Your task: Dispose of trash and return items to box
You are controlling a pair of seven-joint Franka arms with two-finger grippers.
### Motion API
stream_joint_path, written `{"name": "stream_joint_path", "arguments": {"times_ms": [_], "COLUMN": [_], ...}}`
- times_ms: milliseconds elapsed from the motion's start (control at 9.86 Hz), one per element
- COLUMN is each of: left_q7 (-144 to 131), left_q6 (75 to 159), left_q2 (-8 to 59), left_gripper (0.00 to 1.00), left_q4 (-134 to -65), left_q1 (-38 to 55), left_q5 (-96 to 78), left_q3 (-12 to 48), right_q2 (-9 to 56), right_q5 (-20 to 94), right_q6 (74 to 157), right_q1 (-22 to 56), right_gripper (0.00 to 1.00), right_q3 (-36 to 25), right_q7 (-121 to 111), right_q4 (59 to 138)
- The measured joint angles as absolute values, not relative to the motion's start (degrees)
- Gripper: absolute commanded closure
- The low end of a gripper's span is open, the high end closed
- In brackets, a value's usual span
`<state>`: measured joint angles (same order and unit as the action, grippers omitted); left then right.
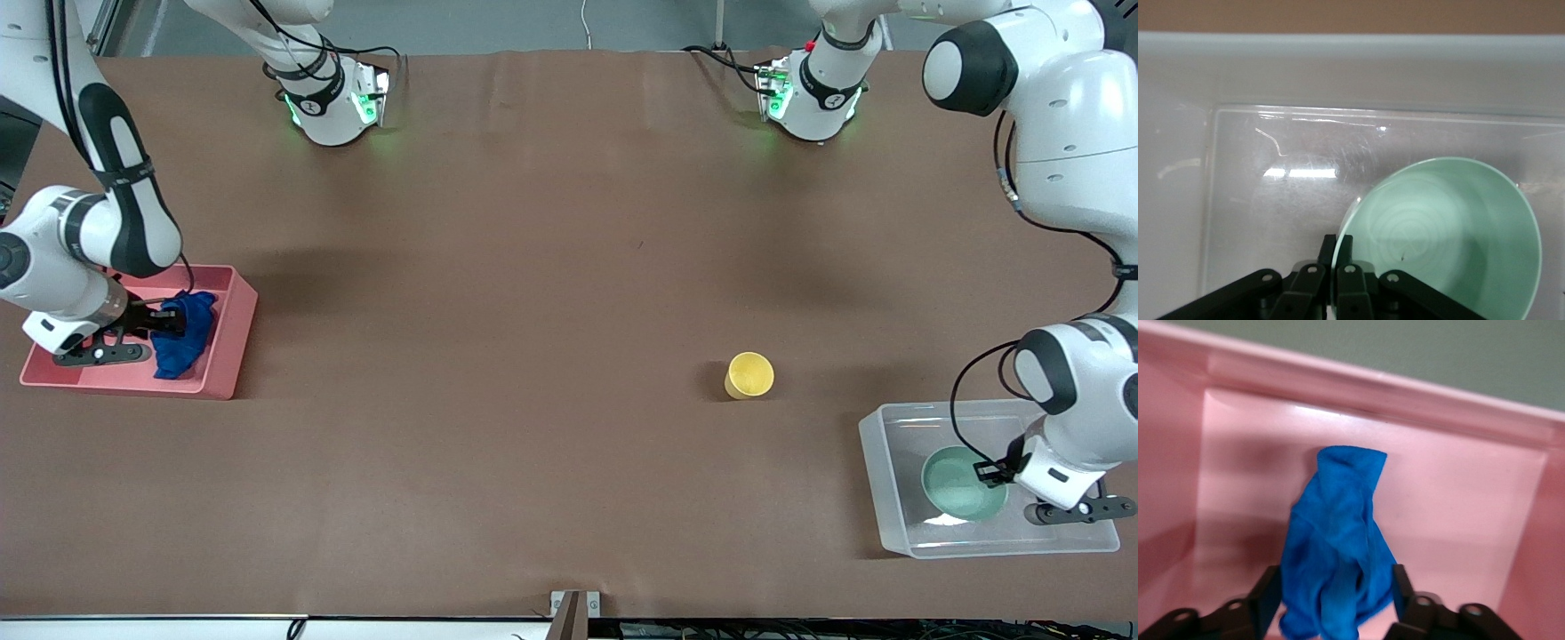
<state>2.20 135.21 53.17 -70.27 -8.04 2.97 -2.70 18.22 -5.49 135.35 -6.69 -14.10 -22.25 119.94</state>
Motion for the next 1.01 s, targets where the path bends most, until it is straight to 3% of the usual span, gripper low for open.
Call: {"name": "stream_joint_path", "arguments": {"times_ms": [101,203,304,609,1014], "left_q7": [2.08,2.08,2.08,2.09,1.84], "left_q6": [135.28,135.29,135.29,132.69,111.18], "left_q2": [53.23,53.16,52.97,48.95,33.81], "left_gripper": [0.60,0.35,0.16,0.09,0.09], "left_q4": [-70.23,-69.99,-69.75,-69.69,-70.48], "left_q1": [-8.06,-8.05,-8.02,-7.40,-7.28], "left_q5": [2.97,2.97,2.97,2.98,2.98], "left_q3": [-2.75,-2.76,-2.72,-1.13,6.35], "right_q2": [15.05,11.38,7.89,1.78,-0.16], "right_q5": [-3.08,-1.21,-0.70,-0.49,-0.49], "right_q6": [128.69,121.97,115.43,99.19,84.13], "right_q1": [-6.58,-6.46,-6.42,-6.14,-6.08], "right_gripper": [0.00,0.00,0.00,0.00,0.00], "right_q3": [-14.07,-13.97,-13.54,-7.42,-4.76], "right_q7": [-22.26,-20.99,-17.88,-4.01,0.60], "right_q4": [117.18,114.11,111.05,101.29,86.51]}}
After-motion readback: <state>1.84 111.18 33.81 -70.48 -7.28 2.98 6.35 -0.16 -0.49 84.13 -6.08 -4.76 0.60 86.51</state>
